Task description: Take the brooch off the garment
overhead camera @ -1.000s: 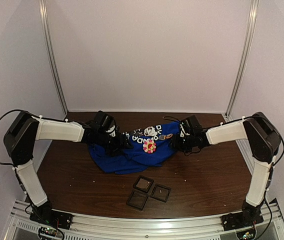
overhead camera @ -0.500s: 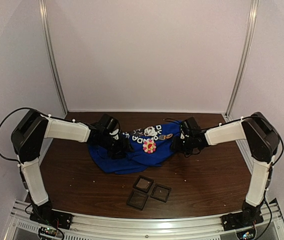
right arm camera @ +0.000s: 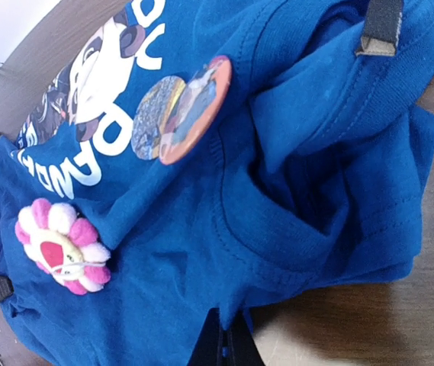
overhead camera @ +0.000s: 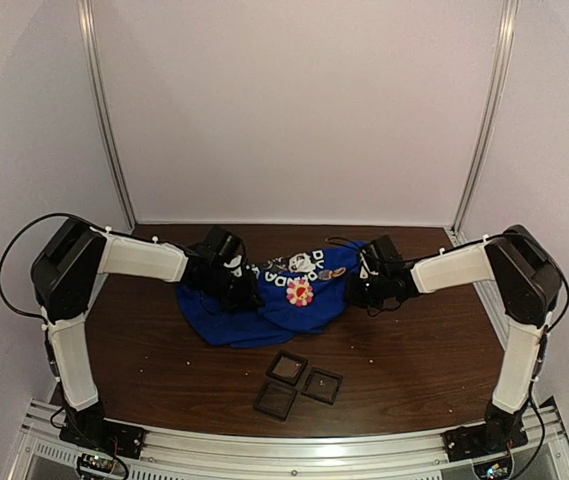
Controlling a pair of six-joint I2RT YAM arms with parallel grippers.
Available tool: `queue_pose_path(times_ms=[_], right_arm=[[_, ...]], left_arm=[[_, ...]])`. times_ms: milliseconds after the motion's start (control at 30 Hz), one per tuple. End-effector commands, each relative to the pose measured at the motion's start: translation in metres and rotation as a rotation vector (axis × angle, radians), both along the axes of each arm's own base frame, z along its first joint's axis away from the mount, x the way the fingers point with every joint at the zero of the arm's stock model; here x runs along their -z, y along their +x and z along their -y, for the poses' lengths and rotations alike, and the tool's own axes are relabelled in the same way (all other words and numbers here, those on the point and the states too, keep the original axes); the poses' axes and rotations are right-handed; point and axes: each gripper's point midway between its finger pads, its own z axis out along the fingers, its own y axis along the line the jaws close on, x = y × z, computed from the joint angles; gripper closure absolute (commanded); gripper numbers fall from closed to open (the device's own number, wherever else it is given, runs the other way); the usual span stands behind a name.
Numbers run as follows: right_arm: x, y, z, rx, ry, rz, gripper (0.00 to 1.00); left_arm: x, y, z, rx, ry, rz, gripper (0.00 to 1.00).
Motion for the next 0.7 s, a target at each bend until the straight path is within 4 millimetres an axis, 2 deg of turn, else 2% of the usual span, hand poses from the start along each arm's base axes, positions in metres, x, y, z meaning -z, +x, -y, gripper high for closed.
queue_pose_path(times_ms=[0, 167, 333, 400, 500, 567, 600, 667], right_arm=[[-0.036, -0.010, -0.008, -0.032, 0.044, 0.061, 1.00], [-0.082, -0.026, -0.018, -0.059, 0.034, 0.152, 1.00], [-0.129, -0.050, -0.034, -0.099, 0.040, 0.253, 1.00], [-0.140, -0.060, -0.043, -0.117, 0.059, 0.272, 1.00], [-0.149, -0.071, -0.057, -0.144, 0.083, 0.280, 1.00], [-0.151, -0.073, -0.063, -0.153, 0.095, 0.278, 0.97], [-0.151, -0.073, -0.065, -0.154, 0.098, 0.274, 0.92], [-0.153, -0.071, -0.062, -0.136, 0.092, 0.284, 0.67]], left_arm=[[-0.056, 0.015, 0.013, 0.035, -0.048, 0.139, 1.00], [-0.108, 0.014, -0.005, 0.028, -0.059, 0.237, 1.00], [-0.162, 0.004, -0.040, 0.001, -0.096, 0.344, 1.00], [-0.179, -0.001, -0.057, -0.014, -0.102, 0.381, 1.00], [-0.186, -0.003, -0.074, -0.005, -0.104, 0.382, 1.00], [-0.180, -0.002, -0.083, 0.003, -0.104, 0.363, 1.00], [-0.174, -0.001, -0.088, 0.000, -0.103, 0.348, 1.00], [-0.163, 0.004, -0.101, -0.016, -0.128, 0.322, 1.00]])
